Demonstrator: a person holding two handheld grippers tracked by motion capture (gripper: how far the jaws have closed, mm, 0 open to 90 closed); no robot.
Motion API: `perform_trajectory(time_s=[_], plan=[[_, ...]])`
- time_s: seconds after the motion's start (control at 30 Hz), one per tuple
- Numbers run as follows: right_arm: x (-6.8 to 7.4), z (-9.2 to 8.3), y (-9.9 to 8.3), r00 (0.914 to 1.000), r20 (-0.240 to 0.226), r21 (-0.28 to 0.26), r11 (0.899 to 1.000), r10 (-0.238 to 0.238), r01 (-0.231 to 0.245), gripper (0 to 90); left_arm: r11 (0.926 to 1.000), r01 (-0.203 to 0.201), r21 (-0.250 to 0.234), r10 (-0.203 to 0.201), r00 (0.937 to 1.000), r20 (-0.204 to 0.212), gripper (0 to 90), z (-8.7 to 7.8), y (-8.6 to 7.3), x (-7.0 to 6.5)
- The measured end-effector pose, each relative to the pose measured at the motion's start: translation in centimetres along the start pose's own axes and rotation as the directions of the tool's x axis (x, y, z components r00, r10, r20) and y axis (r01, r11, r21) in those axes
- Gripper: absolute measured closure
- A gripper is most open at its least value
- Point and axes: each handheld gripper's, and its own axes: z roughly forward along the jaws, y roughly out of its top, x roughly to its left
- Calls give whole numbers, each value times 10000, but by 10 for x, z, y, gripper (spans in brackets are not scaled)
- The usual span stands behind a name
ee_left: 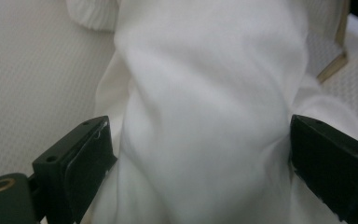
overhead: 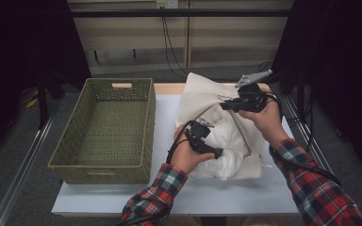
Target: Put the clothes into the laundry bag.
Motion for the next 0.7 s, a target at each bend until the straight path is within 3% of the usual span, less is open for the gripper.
perform_trajectory(time_s=[0.07,0.13,0.2,0.23,0.27,0.3,0.37,0.47,0.53,0.63,0.67,0.7], plan=[[0,0,1,10000,23,15,10000,-58,58,883,9989,445,-130,-442,9988,215,92,5,-7,-1],[1,0,1,10000,-10,58,10000,-65,65,884,9993,357,95,-360,9986,376,125,9,-13,2],[1,-1,1,10000,50,103,9999,-70,70,884,9971,746,-164,-736,9957,556,200,14,-16,0],[1,-1,1,10000,12,87,9999,-81,81,884,9992,344,184,-355,9974,621,212,13,-17,4],[0,-1,1,10000,-3,72,9999,-72,72,884,9980,628,9,-628,9961,615,262,15,-18,1],[0,-1,1,10000,15,61,10000,-31,31,884,9988,461,147,-470,9967,661,290,16,-19,3],[1,-2,1,9999,82,82,9999,-58,57,884,9973,725,82,-730,9940,816,374,19,-22,2],[1,-3,1,10000,12,37,10000,-38,38,884,9984,511,237,-533,9936,997,536,18,-23,2],[1,-3,1,10000,-19,34,10000,-22,22,884,9967,798,155,-808,9927,895,624,18,-22,-1],[2,-3,1,10000,27,47,10000,5,-5,884,9971,712,254,-727,9952,660,671,16,-19,-5],[2,-3,1,10000,28,46,10000,20,-20,884,9952,980,69,-982,9933,610,675,17,-17,-7],[2,-4,1,10000,25,41,10000,-18,18,884,9967,789,192,-799,9950,601,682,15,-16,-5]])
